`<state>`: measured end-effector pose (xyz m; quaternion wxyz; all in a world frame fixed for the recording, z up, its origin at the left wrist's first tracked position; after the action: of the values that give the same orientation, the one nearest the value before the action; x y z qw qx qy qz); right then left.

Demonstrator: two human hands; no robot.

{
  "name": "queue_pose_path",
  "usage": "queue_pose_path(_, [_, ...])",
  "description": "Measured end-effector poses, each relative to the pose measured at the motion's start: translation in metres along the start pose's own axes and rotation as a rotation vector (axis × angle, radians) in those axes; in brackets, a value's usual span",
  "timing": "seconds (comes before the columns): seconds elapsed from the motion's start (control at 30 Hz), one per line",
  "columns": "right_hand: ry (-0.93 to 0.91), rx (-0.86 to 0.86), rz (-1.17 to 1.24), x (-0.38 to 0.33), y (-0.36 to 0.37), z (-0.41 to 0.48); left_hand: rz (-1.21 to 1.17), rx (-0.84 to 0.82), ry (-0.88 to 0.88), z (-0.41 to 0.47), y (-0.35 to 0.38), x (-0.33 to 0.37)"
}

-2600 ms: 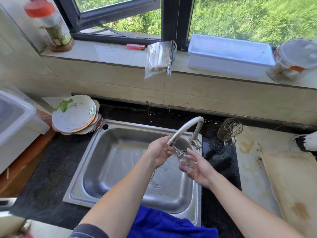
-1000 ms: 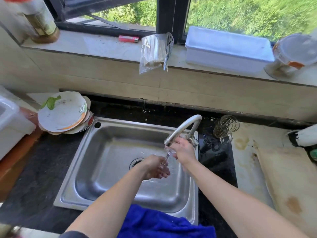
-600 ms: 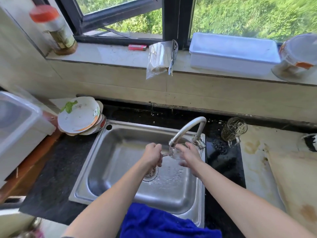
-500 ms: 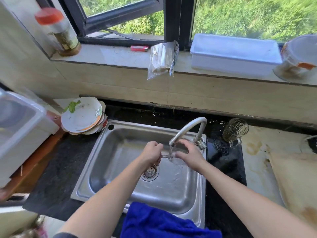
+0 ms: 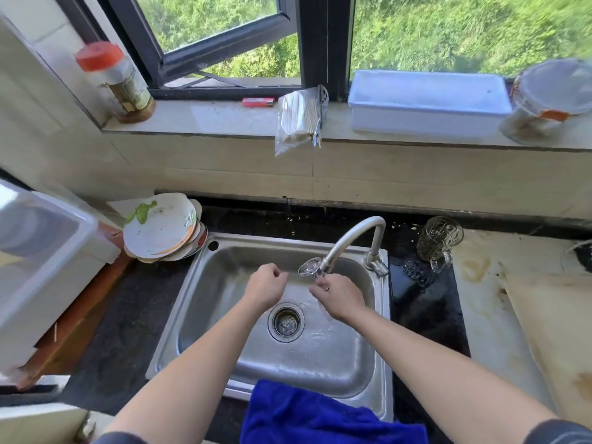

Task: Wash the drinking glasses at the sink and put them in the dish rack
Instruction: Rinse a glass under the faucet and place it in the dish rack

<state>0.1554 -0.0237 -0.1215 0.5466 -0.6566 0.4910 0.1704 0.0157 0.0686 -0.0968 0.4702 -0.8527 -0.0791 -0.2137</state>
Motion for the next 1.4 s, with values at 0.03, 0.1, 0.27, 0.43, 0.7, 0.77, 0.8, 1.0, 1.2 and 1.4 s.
queue_pose_path(0.03, [0.018,0.022,0.052,0.002,0.0,-0.001,0.077,-0.017,0.036,0.001,0.002,0.0])
queue_pose_path(0.1, [0.083,0.09,0.123,0.008,-0.002,-0.007,0.223,-0.057,0.114,0.002,0.008,0.003])
queue_pose_path(0.27, [0.25,0.318,0.289,0.032,-0.015,-0.042,0.463,-0.131,0.349,-0.004,0.032,0.028])
queue_pose_path(0.43, [0.325,0.638,0.394,0.046,-0.063,-0.109,0.595,-0.128,0.625,-0.042,0.055,0.081])
queue_pose_path(0.7, [0.347,1.209,0.731,0.088,-0.142,-0.28,0.679,-0.101,1.076,-0.158,0.11,0.19])
queue_pose_path(0.77, [0.376,1.302,0.804,0.111,-0.153,-0.335,0.689,-0.091,1.177,-0.2,0.131,0.211])
queue_pose_path(0.8, [0.385,1.347,0.827,0.121,-0.157,-0.365,0.698,-0.094,1.222,-0.222,0.143,0.22])
queue_pose_path(1.0, [0.428,1.64,0.975,0.187,-0.144,-0.569,0.769,-0.14,1.468,-0.386,0.229,0.253])
queue_pose_path(1.2, [0.512,1.877,1.068,0.234,-0.081,-0.755,0.726,-0.2,1.688,-0.564,0.318,0.232])
queue_pose_path(1.4, [0.599,2.081,1.227,0.271,-0.004,-0.901,0.802,-0.34,1.893,-0.711,0.397,0.193])
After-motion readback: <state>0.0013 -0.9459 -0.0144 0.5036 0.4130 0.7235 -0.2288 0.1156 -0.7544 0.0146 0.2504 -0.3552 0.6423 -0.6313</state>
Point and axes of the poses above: each hand's wrist, its own z-axis towards the middle knuckle, its own y-axis out of the palm, x = y × z, the point moved 6 cm from there along z, towards the middle knuckle, and after that the axes turned 11 degrees about z, right-handed, at the moved point
